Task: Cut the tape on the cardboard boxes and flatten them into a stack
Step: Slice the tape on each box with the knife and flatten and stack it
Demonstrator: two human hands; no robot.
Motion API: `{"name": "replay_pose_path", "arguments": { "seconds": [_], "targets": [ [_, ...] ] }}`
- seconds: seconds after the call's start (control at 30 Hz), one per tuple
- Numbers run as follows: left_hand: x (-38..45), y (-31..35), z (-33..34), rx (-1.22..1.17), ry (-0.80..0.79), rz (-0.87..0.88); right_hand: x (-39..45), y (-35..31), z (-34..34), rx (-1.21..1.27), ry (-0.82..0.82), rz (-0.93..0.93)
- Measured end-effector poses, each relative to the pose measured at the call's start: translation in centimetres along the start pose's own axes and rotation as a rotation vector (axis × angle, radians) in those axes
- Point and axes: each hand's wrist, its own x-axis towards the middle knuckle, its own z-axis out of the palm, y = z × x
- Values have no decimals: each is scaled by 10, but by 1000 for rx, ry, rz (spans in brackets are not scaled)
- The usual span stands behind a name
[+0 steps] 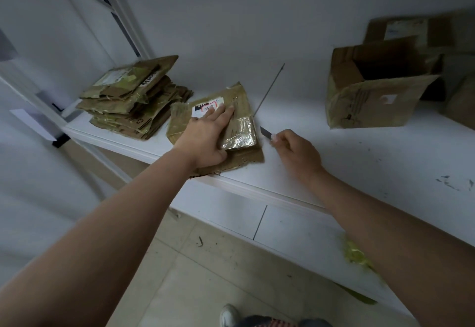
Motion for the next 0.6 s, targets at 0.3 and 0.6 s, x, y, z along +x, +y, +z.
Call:
{"name": "replay_pose_path", "arguments": {
  "seconds": [0.3, 0.6],
  "targets": [
    [-7, -5, 11, 289, 129, -52, 2, 2, -2, -60, -13, 10],
    [-29, -46, -7, 422, 67, -209, 6, -7, 10, -46, 91, 42]
  ]
}}
